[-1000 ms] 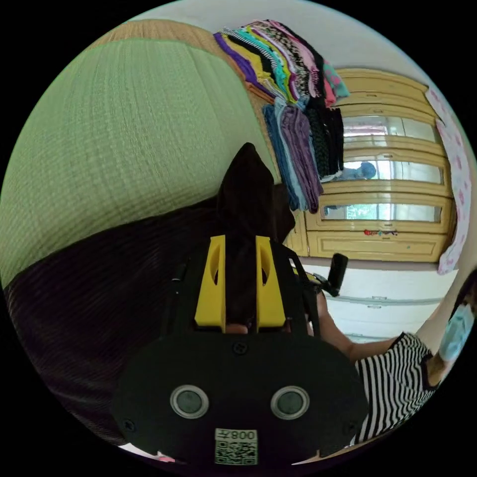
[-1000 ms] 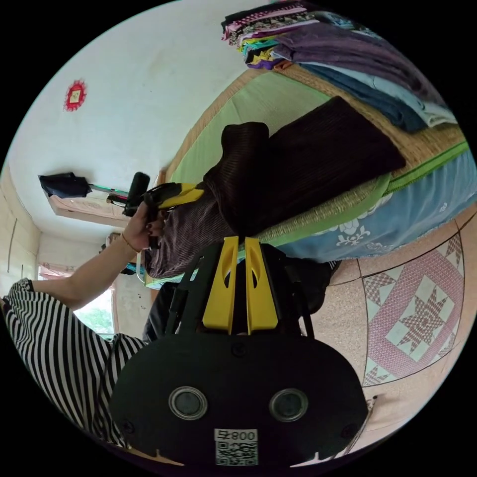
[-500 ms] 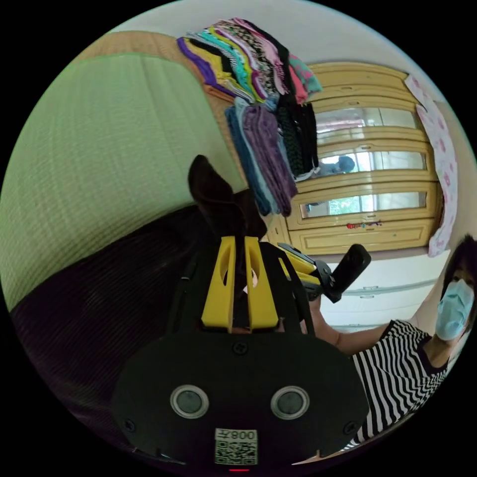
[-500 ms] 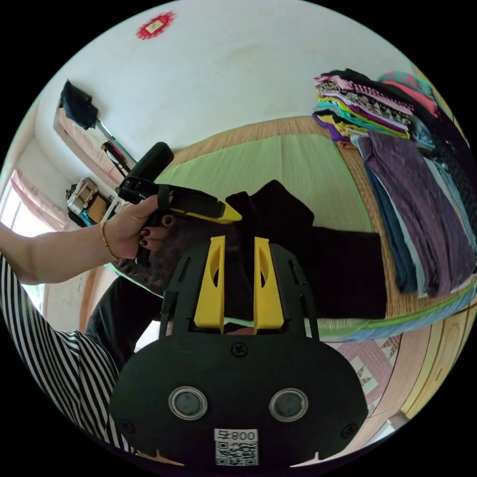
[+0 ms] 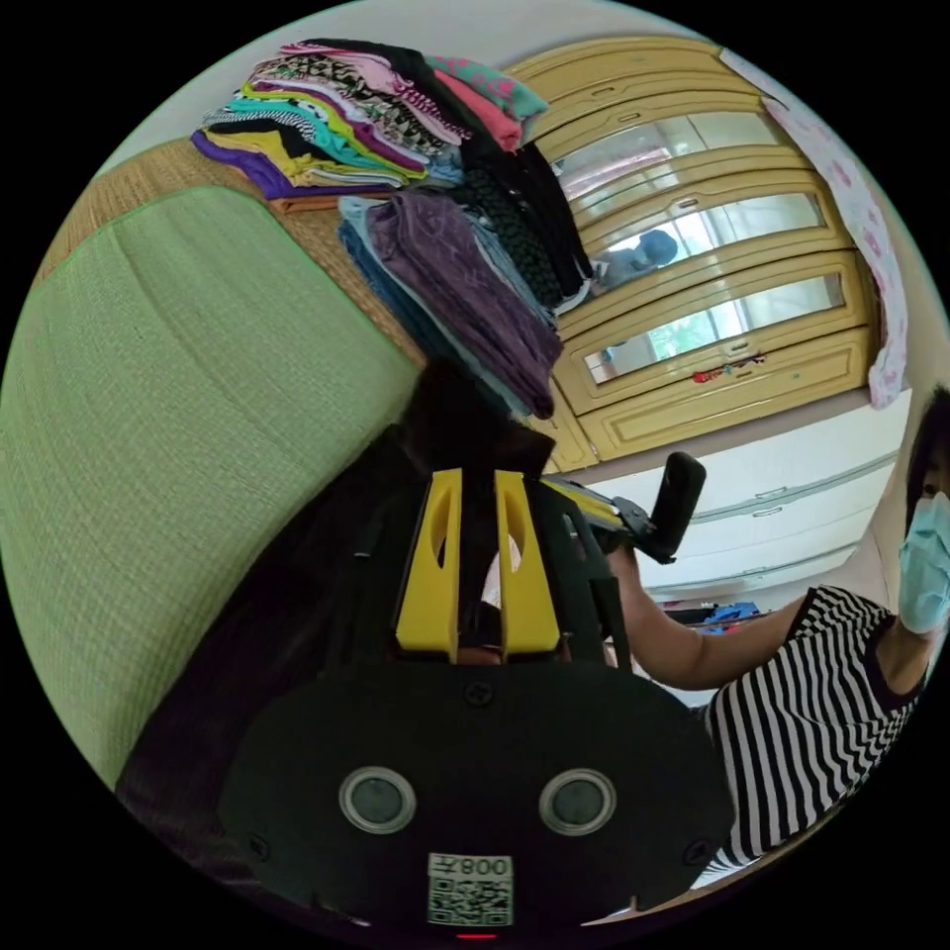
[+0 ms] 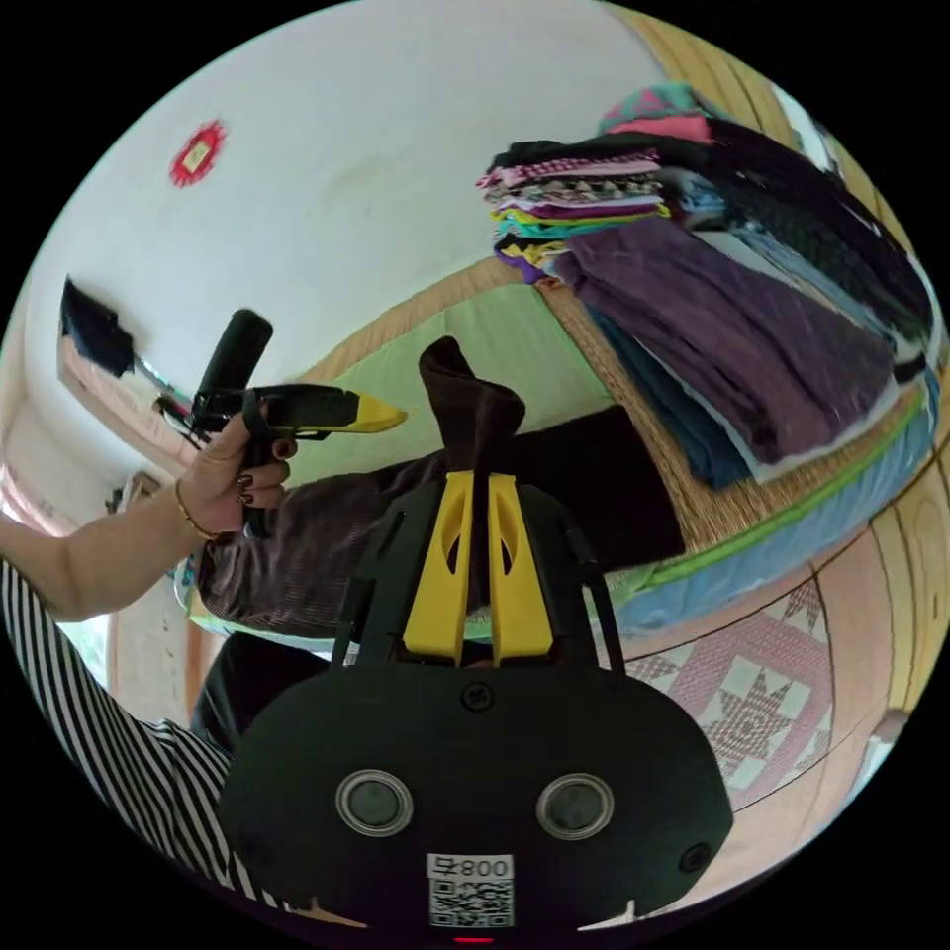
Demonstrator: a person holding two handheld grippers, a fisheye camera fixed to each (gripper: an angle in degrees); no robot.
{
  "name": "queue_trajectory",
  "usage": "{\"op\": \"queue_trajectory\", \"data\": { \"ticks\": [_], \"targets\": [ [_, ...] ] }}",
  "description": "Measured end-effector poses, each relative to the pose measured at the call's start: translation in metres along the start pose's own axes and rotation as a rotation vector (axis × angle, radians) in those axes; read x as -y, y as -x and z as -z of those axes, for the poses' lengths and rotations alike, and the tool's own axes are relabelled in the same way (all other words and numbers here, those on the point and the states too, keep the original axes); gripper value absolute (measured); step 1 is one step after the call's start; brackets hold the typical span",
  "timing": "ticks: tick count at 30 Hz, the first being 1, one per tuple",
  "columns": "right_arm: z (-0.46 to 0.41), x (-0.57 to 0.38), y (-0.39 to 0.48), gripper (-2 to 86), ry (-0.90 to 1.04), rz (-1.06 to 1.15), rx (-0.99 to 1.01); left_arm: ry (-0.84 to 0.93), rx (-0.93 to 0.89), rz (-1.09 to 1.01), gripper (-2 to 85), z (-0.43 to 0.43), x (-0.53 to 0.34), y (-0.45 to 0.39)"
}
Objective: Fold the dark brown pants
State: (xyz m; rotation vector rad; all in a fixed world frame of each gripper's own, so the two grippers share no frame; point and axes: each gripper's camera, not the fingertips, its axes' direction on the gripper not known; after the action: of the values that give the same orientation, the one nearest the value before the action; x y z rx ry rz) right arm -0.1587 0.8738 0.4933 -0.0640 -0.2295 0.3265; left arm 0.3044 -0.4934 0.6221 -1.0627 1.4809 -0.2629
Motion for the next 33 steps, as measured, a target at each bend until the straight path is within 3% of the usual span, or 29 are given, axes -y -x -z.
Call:
{"op": "queue_trajectory", "data": {
  "ticks": [5, 15, 33],
  "targets": [
    [-0.005, -0.045, -0.046, 2.1, -0.031, -0.166, 0.051, 0.109, 0.103, -0.023, 7.5, -0.032, 0.036, -0.011],
    [-0.048, -0.102, -0.078, 2.3, 0.009, -0.277, 0.105, 0.293, 0.337, -0.166, 6.5, -0.093, 0.097, -0.055],
    [-0.084, -0.130, -0.061, 2.3, -0.048, -0.221, 0.146, 0.184, 0.311, -0.210, 2.0, -0.074, 0.089, -0.086]
  ]
}}
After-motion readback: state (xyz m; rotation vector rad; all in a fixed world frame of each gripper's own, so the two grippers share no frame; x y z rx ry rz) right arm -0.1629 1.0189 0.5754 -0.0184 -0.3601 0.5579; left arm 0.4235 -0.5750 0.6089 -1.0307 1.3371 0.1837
